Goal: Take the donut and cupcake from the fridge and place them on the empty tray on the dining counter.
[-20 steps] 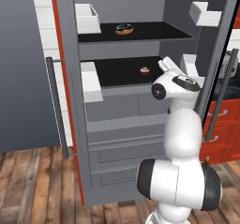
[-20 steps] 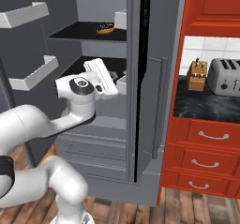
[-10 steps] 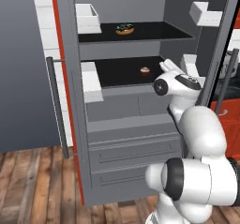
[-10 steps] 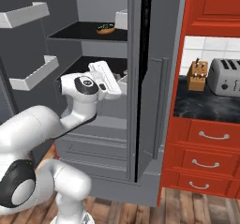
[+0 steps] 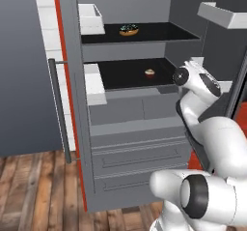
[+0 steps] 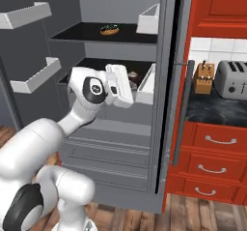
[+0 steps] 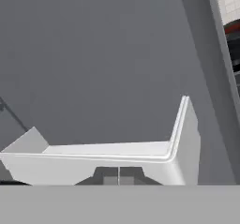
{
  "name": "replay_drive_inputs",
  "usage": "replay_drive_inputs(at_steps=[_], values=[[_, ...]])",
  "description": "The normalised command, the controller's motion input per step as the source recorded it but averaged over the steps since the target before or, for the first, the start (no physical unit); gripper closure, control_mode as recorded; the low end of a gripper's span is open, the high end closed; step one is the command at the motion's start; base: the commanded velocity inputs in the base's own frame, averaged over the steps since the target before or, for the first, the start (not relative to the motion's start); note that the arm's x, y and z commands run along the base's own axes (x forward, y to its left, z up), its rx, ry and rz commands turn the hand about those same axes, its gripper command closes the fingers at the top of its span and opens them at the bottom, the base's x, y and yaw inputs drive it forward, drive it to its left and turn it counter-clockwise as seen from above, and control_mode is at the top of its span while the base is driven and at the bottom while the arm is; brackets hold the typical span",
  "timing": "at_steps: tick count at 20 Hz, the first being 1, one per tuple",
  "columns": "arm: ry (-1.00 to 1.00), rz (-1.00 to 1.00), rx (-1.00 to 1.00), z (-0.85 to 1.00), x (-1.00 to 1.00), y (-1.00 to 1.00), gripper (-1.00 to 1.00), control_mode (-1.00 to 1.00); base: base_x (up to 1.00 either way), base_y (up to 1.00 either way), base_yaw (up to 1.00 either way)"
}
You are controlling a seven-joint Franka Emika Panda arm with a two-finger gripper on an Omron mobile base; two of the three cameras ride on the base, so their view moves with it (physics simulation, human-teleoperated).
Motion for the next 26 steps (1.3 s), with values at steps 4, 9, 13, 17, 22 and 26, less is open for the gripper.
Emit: replay_drive_inputs(at_steps=[4,9,13,17,22,26], values=[[-0.01,-0.14,0.14,0.01,-0.68,-0.99,1.0,-1.0,0.0,0.0,0.0],[0.01,0.02,-0.02,0.29,-0.24,0.12,1.0,-1.0,0.0,0.0,0.0],[0.18,0.24,-0.04,0.98,-0.88,0.54,1.0,-1.0,0.0,0.0,0.0],[0.52,0.66,0.0,0.67,-0.56,0.42,1.0,-1.0,0.0,0.0,0.0],[0.51,0.72,0.04,0.25,-0.12,0.55,1.0,-1.0,0.0,0.0,0.0],[0.08,0.47,0.03,-0.01,0.03,0.36,1.0,-1.0,0.0,0.0,0.0]])
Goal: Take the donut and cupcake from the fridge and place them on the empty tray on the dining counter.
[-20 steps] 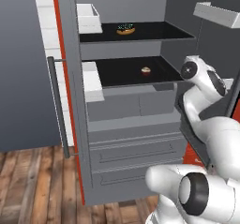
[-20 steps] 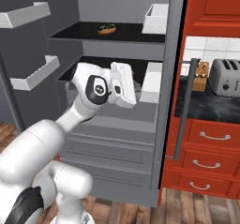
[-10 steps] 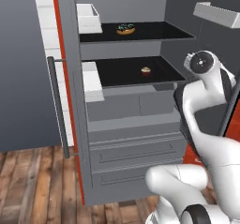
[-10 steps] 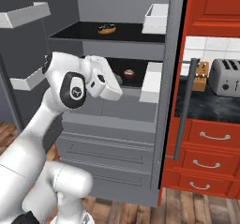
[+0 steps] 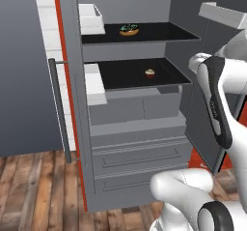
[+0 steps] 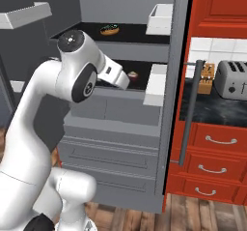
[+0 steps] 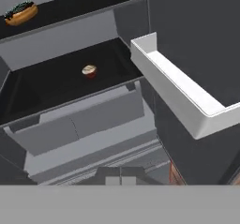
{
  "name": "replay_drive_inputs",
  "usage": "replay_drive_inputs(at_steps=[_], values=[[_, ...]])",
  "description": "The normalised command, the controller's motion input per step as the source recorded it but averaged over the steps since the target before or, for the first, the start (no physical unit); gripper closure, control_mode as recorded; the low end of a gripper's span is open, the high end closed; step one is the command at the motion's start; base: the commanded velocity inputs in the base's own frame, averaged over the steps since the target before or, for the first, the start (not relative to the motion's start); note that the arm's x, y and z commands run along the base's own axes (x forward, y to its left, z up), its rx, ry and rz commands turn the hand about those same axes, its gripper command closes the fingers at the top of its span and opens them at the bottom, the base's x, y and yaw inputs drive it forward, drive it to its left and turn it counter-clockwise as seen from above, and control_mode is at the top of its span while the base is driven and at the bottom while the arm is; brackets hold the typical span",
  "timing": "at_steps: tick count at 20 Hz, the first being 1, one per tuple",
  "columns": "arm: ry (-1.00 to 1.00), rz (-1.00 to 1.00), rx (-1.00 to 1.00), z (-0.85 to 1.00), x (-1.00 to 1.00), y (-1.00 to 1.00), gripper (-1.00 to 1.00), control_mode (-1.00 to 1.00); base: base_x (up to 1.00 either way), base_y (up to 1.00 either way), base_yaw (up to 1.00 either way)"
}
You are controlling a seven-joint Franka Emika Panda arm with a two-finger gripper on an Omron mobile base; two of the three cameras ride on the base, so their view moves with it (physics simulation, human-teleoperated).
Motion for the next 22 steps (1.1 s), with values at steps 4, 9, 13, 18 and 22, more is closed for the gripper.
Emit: replay_drive_inputs(at_steps=[4,9,13,18,22], values=[[-0.04,0.07,0.03,-0.23,-0.24,0.37,1.0,-1.0,0.0,0.0,0.0],[-0.16,0.0,-0.02,-0.36,-0.68,0.58,-1.0,-1.0,0.0,0.0,0.0],[-0.14,0.04,0.01,-0.17,-0.59,0.01,-1.0,-1.0,0.0,0.0,0.0],[-0.25,0.02,-0.07,0.13,-0.81,0.05,-1.0,-1.0,0.0,0.0,0.0],[0.0,0.0,-0.08,0.19,-0.78,0.08,-1.0,-1.0,0.0,0.0,0.0]])
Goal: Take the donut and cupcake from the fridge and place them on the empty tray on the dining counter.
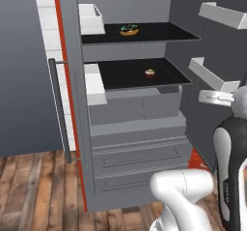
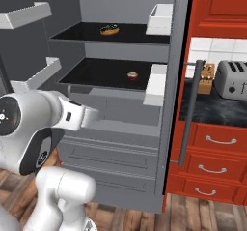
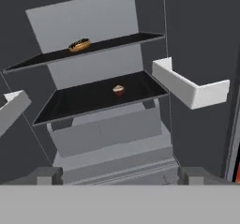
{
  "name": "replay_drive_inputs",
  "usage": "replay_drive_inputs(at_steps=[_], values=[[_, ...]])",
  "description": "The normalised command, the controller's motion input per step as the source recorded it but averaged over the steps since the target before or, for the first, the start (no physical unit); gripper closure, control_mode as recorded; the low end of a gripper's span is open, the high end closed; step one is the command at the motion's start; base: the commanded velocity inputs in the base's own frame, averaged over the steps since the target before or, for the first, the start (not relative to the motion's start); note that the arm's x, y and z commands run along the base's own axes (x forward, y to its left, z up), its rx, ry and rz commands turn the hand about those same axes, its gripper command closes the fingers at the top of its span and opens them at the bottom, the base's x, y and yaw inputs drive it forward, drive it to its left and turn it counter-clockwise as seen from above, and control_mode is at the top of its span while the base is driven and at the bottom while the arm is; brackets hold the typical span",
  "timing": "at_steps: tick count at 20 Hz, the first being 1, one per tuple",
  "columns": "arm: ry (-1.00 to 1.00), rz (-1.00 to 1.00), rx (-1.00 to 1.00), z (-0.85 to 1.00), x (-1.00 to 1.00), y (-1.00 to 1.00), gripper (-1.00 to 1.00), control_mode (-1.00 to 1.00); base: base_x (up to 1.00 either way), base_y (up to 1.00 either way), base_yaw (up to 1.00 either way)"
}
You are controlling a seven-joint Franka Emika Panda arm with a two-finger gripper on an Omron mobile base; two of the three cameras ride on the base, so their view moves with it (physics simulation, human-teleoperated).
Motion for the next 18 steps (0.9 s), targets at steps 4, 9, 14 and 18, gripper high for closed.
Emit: replay_drive_inputs(at_steps=[4,9,14,18], values=[[-0.02,0.0,-0.06,0.37,-0.55,0.01,-1.0,-1.0,0.0,0.0,0.0],[0.0,0.0,-0.02,0.08,0.01,0.0,-1.0,1.0,0.5,0.0,0.0],[0.0,0.0,0.0,0.0,0.0,0.0,-1.0,1.0,0.99,-0.01,0.0],[0.0,0.0,0.0,0.0,0.0,0.0,-1.0,1.0,0.93,-0.24,0.0]])
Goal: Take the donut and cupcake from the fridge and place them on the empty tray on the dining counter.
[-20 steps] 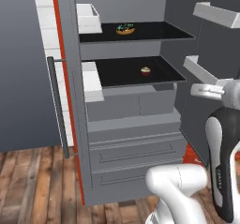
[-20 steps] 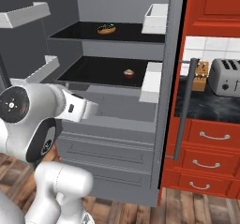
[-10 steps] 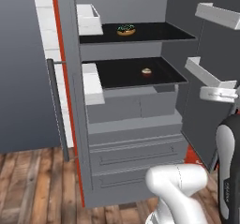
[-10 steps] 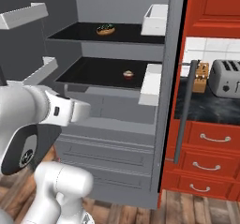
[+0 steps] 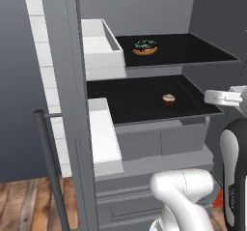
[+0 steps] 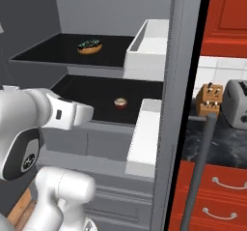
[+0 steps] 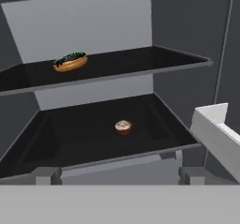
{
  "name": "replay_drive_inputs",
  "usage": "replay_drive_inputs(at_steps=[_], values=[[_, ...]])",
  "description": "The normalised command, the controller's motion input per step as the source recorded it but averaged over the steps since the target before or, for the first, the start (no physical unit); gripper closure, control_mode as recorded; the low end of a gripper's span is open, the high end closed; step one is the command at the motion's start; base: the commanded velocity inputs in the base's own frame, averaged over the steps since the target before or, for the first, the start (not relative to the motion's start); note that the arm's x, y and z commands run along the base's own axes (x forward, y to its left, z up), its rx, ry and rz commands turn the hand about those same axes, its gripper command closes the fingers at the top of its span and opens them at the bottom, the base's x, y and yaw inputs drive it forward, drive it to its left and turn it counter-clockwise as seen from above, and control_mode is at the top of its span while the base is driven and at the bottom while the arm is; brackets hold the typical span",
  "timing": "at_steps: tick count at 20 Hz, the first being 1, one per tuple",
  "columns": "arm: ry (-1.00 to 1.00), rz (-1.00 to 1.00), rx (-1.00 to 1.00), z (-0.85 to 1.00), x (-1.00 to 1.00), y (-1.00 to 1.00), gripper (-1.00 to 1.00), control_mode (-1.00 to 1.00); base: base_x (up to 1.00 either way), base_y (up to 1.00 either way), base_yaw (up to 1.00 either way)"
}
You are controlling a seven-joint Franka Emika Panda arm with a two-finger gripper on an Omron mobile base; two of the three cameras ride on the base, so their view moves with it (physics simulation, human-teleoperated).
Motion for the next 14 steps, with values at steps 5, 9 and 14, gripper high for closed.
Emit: replay_drive_inputs(at_steps=[5,9,14], values=[[0.0,0.0,0.0,0.0,0.0,0.0,-1.0,1.0,0.96,0.0,-0.06],[0.0,0.0,0.0,0.0,0.0,0.0,-1.0,1.0,1.0,-0.01,-0.11],[0.23,-0.07,0.0,0.05,0.3,0.0,-1.0,-1.0,0.0,0.0,0.0]])
